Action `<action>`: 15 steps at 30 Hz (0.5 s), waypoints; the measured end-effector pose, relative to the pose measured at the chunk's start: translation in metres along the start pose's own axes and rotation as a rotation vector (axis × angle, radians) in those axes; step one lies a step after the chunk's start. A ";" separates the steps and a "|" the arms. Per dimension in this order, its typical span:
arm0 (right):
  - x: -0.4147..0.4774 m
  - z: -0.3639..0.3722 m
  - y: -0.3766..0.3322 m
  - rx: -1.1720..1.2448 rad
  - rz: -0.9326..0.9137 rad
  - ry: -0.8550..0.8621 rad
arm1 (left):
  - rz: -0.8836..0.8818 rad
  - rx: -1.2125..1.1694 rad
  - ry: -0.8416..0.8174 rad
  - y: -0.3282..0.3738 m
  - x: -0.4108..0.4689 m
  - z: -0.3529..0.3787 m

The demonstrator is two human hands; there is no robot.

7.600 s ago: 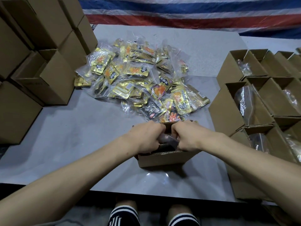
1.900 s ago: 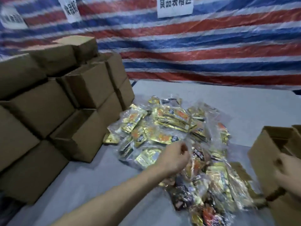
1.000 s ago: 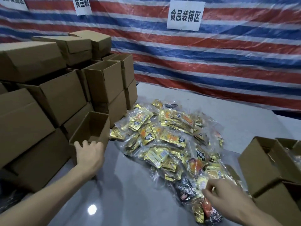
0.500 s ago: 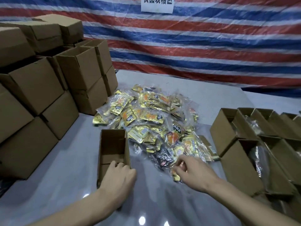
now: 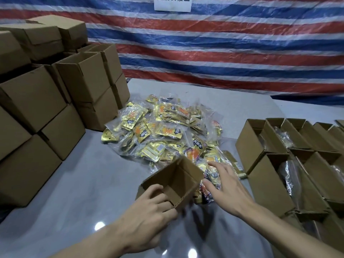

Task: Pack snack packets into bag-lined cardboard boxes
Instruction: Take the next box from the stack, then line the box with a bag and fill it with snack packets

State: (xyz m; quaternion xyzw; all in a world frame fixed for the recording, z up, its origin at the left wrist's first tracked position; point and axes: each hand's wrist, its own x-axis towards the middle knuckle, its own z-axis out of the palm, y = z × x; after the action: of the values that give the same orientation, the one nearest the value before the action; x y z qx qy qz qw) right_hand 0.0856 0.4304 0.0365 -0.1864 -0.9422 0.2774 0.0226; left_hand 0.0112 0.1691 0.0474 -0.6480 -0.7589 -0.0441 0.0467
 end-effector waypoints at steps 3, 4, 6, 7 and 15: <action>-0.001 0.001 -0.004 0.018 0.017 -0.007 | 0.048 -0.040 0.064 -0.003 -0.005 -0.007; 0.000 0.001 -0.005 0.009 0.050 -0.032 | 0.058 -0.026 0.061 -0.006 -0.006 -0.006; 0.000 0.001 -0.006 -0.018 0.113 -0.105 | 0.058 -0.005 0.048 -0.015 -0.008 -0.001; 0.001 0.001 -0.006 -0.024 0.122 -0.136 | 0.051 -0.011 0.048 -0.020 -0.010 0.002; -0.003 0.004 -0.008 0.069 0.191 -0.169 | -0.118 -0.203 0.326 -0.054 -0.016 0.044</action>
State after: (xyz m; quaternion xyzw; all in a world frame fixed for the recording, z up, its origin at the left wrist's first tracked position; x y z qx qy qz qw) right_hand 0.0853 0.4208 0.0377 -0.2502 -0.9087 0.3252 -0.0772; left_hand -0.0402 0.1503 0.0015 -0.5880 -0.7697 -0.2272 0.1007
